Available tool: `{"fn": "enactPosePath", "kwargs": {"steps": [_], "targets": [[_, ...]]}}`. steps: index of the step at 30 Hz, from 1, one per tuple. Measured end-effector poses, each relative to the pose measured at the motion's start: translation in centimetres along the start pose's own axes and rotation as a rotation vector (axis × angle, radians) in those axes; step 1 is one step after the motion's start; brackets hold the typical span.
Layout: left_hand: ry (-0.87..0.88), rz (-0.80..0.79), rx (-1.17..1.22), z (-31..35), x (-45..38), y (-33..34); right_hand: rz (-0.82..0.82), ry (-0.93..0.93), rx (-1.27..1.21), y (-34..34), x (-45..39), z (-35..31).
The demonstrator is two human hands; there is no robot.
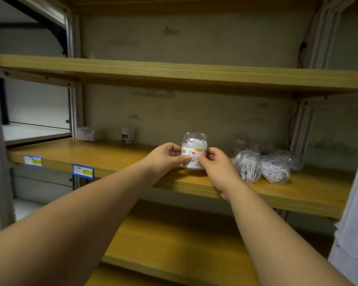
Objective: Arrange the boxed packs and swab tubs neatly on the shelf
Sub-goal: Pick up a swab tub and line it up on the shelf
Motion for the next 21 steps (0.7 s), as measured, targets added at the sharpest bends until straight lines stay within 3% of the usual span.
{"fn": "enactPosePath", "kwargs": {"steps": [4, 9, 14, 21], "targets": [[-0.018, 0.036, -0.046, 0.9, 1.3, -0.5, -0.013, -0.003, -0.029, -0.2, 1.0, -1.4], [-0.010, 0.029, -0.187, 3.1, 2.6, -5.8, -0.063, 0.019, -0.039, 3.7, 1.5, -4.7], [-0.019, -0.046, -0.281, 5.3, 2.0, -11.4, 0.023, 0.049, 0.015, 9.0, 0.5, -8.2], [0.048, -0.099, -0.258, 3.1, 0.4, -14.2, 0.083, 0.113, 0.056, 12.2, -0.4, -7.4]]}}
Point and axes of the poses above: each hand's wrist, its own x-axis away from the middle knuckle, its own y-axis out of the palm, z = x × y, the point moved 8 cm from there along -x, towards the middle knuckle, and after that the axes turned 15 degrees about x, right-handed, at the moved point
